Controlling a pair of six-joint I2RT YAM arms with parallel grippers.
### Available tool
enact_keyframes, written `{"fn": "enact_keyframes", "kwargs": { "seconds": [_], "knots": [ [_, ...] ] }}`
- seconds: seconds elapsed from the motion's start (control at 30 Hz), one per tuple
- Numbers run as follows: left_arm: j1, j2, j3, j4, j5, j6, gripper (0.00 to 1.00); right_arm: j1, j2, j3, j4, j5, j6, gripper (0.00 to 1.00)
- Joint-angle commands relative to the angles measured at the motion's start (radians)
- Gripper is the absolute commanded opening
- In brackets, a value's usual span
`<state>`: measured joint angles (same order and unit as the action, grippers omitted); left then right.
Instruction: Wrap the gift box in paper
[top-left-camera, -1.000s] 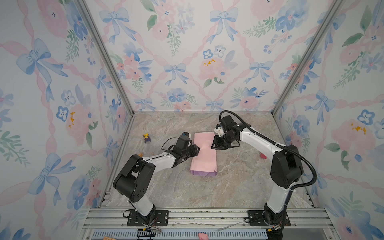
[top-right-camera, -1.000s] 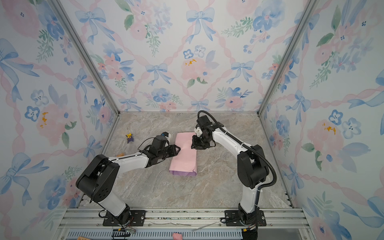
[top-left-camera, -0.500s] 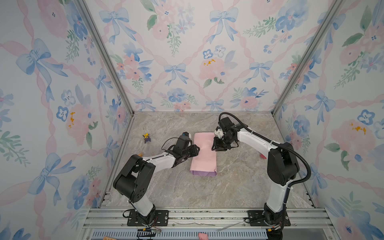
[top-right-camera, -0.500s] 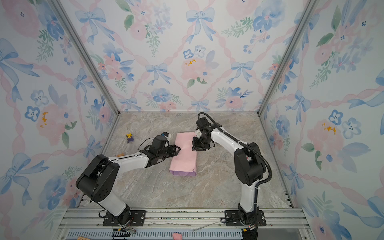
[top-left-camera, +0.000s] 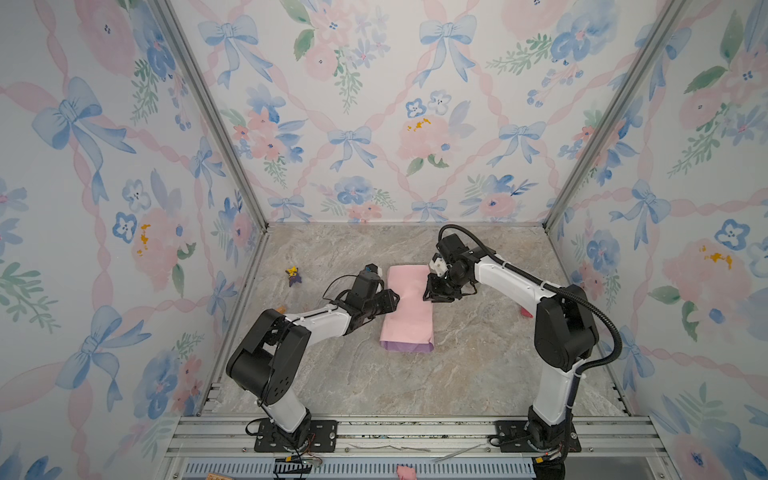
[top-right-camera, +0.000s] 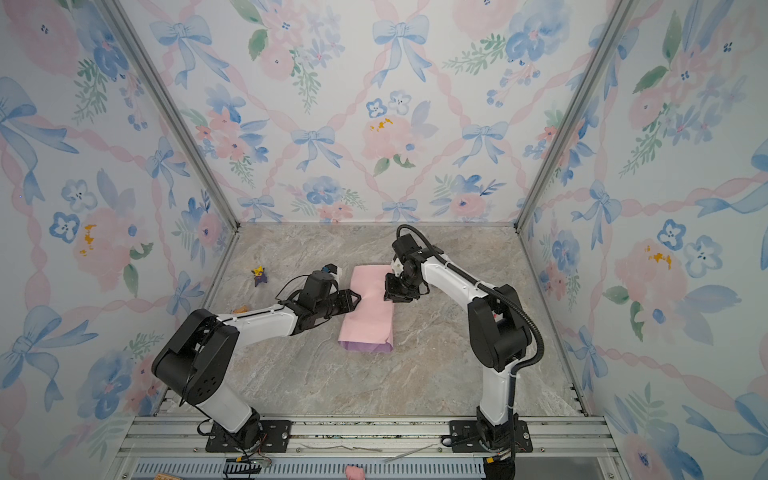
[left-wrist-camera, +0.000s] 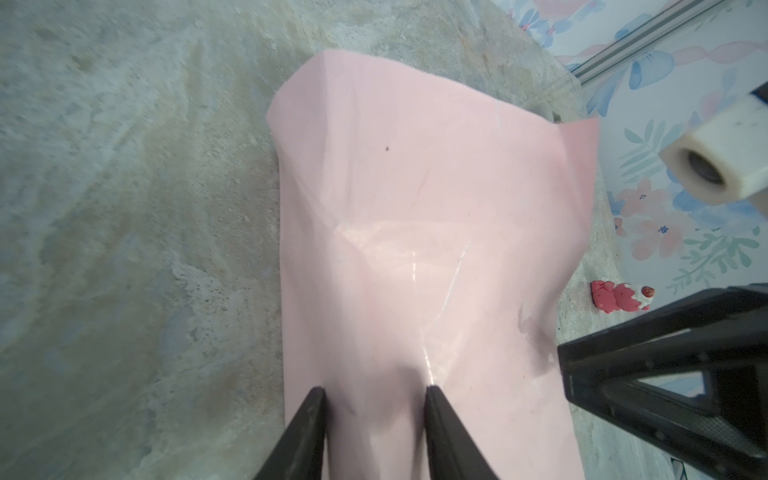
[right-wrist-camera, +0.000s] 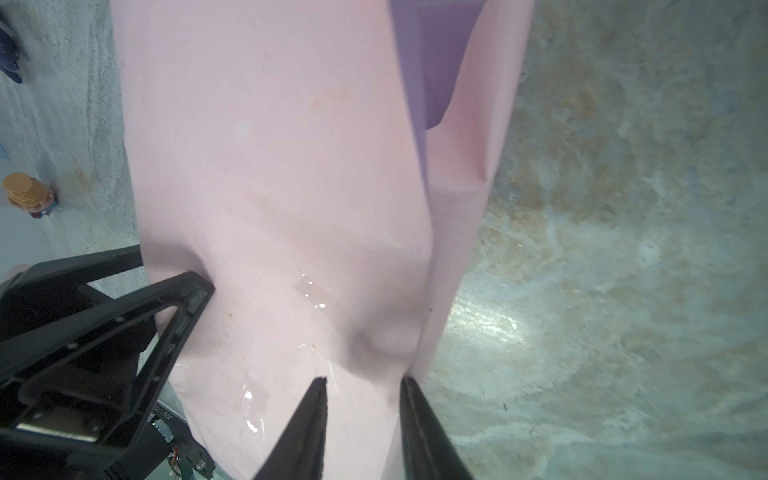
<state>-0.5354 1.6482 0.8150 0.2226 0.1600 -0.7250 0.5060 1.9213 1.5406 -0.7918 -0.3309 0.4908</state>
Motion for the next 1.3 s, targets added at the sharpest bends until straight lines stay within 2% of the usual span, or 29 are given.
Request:
{"fn": "enact_keyframes", "kwargs": {
  "seconds": [0.0,0.67,0.83,1.13,1.27],
  "knots": [
    [-0.009,0.010,-0.010,-0.115,-0.017,0.039,0.39,0.003,0.019,-0.004,-0.009,0.019,0.022,0.34],
    [-0.008,0.009,-0.014,-0.115,-0.019,0.038,0.39,-0.001,0.037,-0.041,0.049,-0.013,0.072,0.43],
    [-0.008,0.007,-0.014,-0.115,-0.021,0.038,0.39,-0.001,0.044,-0.051,0.072,-0.037,0.087,0.48],
    [-0.008,0.008,-0.016,-0.115,-0.021,0.036,0.39,-0.007,0.053,-0.076,0.115,-0.083,0.111,0.48],
    [-0.010,0.007,-0.016,-0.115,-0.023,0.036,0.39,-0.009,0.057,-0.083,0.115,-0.080,0.112,0.53]
  ]
}}
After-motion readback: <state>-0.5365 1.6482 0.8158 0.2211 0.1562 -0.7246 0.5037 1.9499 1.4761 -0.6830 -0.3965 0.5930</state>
